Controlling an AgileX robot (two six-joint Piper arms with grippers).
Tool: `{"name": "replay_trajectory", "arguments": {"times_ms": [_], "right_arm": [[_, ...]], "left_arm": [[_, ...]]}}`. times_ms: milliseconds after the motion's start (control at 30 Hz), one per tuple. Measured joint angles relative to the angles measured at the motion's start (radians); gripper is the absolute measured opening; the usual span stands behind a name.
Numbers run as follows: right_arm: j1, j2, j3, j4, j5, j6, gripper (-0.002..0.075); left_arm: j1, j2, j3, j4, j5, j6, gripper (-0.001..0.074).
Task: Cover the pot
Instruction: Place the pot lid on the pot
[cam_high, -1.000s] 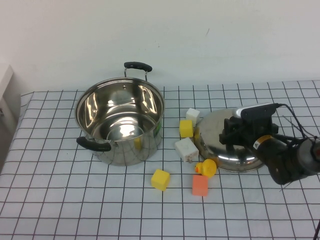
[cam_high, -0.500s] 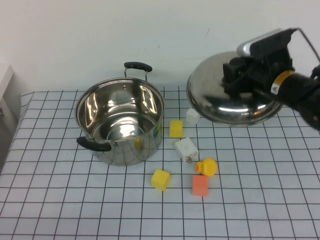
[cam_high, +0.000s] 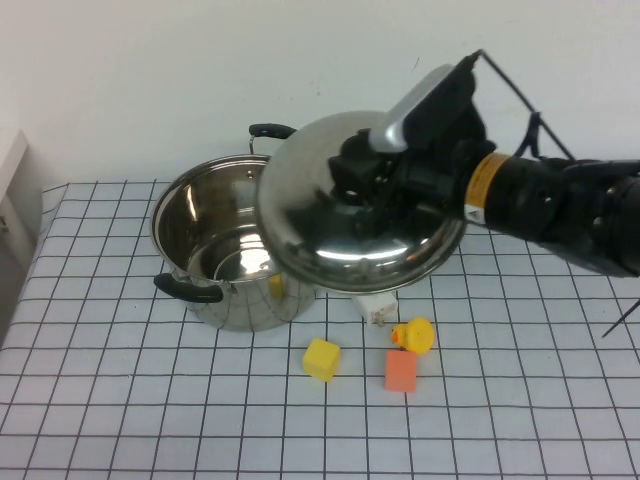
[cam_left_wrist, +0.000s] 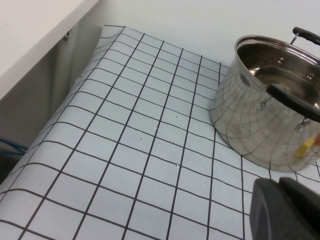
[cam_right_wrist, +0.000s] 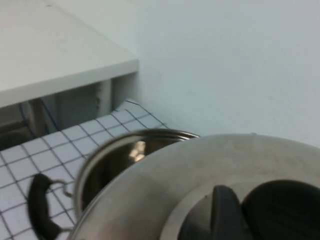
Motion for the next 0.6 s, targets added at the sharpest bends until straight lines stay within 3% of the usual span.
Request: {"name": "replay_trajectory", "arguments": {"times_ms": [233, 600], "right_arm": [[0.066, 0.067, -0.109, 0.019, -0.001, 0.005, 0.0348], [0.097, 0.327, -0.435, 0.005, 0.029, 0.162, 0.0348]], "left_arm": [[0.0, 0.0, 0.0, 0.0, 0.0, 0.0, -0.0003], [0.0, 0.0, 0.0, 0.0, 0.0, 0.0, -0.0003]]}}
